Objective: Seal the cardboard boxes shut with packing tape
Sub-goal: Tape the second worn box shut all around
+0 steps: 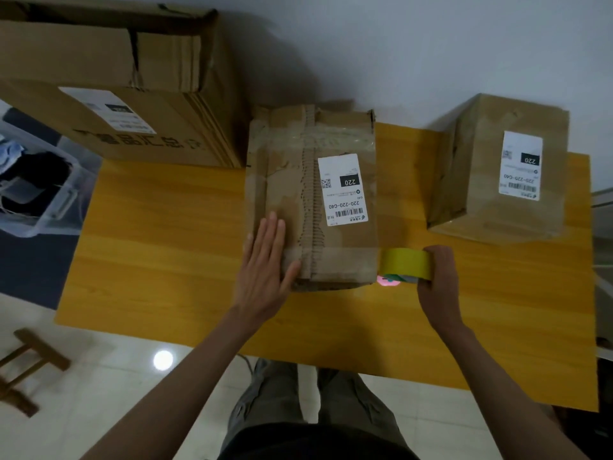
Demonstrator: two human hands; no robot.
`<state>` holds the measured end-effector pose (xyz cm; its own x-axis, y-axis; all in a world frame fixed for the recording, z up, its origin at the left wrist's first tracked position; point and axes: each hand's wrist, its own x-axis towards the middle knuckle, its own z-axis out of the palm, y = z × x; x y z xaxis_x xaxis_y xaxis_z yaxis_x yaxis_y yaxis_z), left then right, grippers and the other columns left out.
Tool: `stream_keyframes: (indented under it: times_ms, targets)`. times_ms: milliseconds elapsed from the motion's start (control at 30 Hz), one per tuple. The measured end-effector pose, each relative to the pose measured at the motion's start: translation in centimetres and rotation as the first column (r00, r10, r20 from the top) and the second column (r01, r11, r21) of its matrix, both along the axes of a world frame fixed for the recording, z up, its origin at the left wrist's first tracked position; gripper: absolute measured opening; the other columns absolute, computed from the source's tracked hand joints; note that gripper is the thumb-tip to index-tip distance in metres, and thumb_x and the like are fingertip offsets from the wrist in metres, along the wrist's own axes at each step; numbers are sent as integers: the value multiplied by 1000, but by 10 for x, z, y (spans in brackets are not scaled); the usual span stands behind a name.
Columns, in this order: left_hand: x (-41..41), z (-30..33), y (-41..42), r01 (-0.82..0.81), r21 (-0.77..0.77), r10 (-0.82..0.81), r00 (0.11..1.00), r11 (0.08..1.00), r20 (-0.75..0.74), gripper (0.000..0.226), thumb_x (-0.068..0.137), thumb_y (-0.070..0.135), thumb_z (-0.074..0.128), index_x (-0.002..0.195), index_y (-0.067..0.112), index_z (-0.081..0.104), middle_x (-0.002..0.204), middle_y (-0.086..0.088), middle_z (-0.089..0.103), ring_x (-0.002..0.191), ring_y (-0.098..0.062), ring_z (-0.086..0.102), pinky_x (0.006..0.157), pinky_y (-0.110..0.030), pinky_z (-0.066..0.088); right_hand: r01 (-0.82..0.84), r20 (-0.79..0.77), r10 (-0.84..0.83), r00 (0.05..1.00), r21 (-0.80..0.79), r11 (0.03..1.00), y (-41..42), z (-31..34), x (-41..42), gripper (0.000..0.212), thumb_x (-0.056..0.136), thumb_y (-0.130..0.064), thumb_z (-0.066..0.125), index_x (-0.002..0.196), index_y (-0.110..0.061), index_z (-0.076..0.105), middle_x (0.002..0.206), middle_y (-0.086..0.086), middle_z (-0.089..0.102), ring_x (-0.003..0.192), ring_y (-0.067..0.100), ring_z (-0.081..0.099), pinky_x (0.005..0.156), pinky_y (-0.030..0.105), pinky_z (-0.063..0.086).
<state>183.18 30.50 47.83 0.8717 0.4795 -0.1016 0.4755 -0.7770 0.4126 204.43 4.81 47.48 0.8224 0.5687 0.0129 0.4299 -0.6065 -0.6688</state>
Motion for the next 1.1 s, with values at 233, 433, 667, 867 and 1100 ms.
stream_keyframes:
  times_ms: [233,433,667,867,1100]
  targets:
    - [5,-12,-6,63,154,-32,980,986,-195,83,103,64,12,161,7,-3,170,-12,-8,157,-24,-5,127,-50,8,-72,-148,61,987,-75,995,5,-26,4,46,79,19,53,118,-4,49,110,19,48,83,21,42,60,45,38]
    - [50,-1,-46,163,3,-162,985,987,-64,85,103,65,18,161,7,-5,169,-11,-13,157,-26,-10,128,-50,4,-65,-225,47,973,-70,995,-1,-39,5,51,84,17,54,130,-5,49,119,18,57,94,33,55,68,40,40]
    - [133,1,-69,607,208,-572,794,767,-205,98,85,75,39,159,13,25,168,-9,18,157,-31,-2,124,-56,8,-31,-251,13,968,-66,997,-1,-44,5,53,83,17,53,132,-5,49,121,14,58,99,30,56,75,30,37]
    - [125,3,-59,614,269,-587,789,742,-183,73,79,63,46,127,9,57,128,-9,58,150,-32,29,124,-55,14,-15,-259,14,966,-3,1000,6,-33,3,48,75,11,47,119,-6,52,103,6,53,83,21,48,66,30,32]
    - [117,5,-49,579,275,-563,814,768,-142,71,78,63,51,121,9,60,123,-9,61,146,-33,36,123,-57,20,-15,-401,5,916,-21,1000,17,-41,-7,55,84,2,65,133,-17,50,117,6,53,100,27,51,72,37,42]
